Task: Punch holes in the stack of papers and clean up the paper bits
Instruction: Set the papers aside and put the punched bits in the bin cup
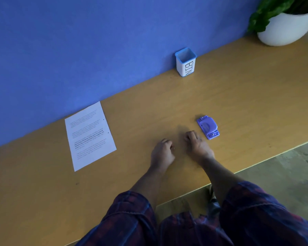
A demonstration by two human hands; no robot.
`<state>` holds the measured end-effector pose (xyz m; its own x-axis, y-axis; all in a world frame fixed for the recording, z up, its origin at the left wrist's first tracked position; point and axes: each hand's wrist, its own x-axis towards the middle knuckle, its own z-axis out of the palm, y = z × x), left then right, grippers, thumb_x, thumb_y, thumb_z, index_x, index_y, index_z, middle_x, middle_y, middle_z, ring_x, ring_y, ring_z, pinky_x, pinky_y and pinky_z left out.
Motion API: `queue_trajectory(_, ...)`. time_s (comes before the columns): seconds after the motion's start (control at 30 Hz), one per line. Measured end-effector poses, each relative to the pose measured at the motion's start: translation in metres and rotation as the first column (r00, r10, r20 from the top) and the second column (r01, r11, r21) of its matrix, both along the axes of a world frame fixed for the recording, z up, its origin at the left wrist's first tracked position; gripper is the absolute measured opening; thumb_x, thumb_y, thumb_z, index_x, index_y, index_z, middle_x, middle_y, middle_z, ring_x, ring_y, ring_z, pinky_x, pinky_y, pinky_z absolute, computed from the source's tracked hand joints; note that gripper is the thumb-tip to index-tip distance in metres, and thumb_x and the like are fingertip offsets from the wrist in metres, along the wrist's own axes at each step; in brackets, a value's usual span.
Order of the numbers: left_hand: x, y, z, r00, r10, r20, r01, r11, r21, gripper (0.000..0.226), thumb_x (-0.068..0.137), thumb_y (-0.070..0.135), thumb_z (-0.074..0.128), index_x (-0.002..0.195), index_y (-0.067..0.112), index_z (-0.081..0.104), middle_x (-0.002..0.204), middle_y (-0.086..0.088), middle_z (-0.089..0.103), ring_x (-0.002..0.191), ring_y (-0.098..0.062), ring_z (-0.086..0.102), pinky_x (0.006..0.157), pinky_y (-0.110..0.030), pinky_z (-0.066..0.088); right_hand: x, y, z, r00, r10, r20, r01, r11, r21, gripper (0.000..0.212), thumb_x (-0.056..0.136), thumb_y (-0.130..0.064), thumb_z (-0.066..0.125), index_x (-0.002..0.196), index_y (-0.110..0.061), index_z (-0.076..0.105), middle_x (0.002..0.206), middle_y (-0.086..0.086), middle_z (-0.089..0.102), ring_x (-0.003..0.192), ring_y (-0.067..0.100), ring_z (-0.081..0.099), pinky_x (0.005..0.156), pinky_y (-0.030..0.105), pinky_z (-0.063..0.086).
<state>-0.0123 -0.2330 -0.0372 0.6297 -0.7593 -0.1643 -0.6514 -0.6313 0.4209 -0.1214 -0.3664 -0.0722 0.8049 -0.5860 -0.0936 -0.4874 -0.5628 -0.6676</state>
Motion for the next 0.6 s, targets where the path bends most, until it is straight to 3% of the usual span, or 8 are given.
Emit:
queue_trajectory(0.13, 0.003, -0.001, -0.002, 0.996, -0.088, 0.029, 0.086, 0.994, 0.066, 0.007, 0.086, 0.009, 0.061, 0.086, 0.015, 0.056, 0.104, -0.007, 0.062, 0.097, -0.033, 0.062, 0.072, -0.04, 0.049, 0.003, -0.001, 0.0, 1.0, 0.013, 0.025, -0.011, 0.998, -0.069, 0.013, 0.096, -0.007, 0.055, 0.108, -0.004, 0.059, 0.105, 0.016, 0.061, 0.098, 0.036, 0.06, 0.082, 0.037, 0.045)
queue_trajectory(0.37, 0.003, -0.003, -0.01, 0.965, -0.241, 0.1, 0.231, 0.968, 0.104, 0.013, 0.099, 0.011, 0.05, 0.109, 0.006, 0.057, 0.12, -0.014, 0.056, 0.108, -0.032, 0.058, 0.09, -0.039, 0.048, 0.003, 0.0, 0.001, 0.998, 0.024, 0.063, -0.016, 0.991, -0.132, 0.012, 0.092, -0.002, 0.058, 0.103, -0.004, 0.059, 0.098, 0.017, 0.061, 0.087, 0.039, 0.062, 0.074, 0.04, 0.048)
queue_trajectory(0.5, 0.008, -0.004, -0.004, 0.997, -0.047, -0.068, 0.048, 0.999, 0.012, 0.02, 0.081, -0.005, 0.055, 0.101, 0.002, 0.055, 0.111, -0.016, 0.056, 0.098, -0.033, 0.059, 0.083, -0.034, 0.044, 0.003, 0.0, 0.003, 0.996, 0.044, 0.071, -0.033, 0.987, -0.157, 0.013, 0.094, -0.003, 0.056, 0.106, -0.003, 0.059, 0.099, 0.017, 0.061, 0.087, 0.041, 0.062, 0.074, 0.044, 0.052)
queue_trajectory(0.6, 0.015, -0.003, 0.002, 0.968, 0.114, -0.225, -0.118, 0.993, -0.004, 0.021, 0.074, -0.005, 0.052, 0.088, 0.011, 0.05, 0.095, -0.005, 0.054, 0.087, -0.025, 0.053, 0.07, -0.026, 0.034, 0.003, 0.001, 0.003, 0.994, 0.061, 0.092, -0.042, 0.98, -0.195, 0.012, 0.093, -0.004, 0.059, 0.106, -0.002, 0.061, 0.097, 0.018, 0.062, 0.082, 0.041, 0.063, 0.074, 0.043, 0.053)
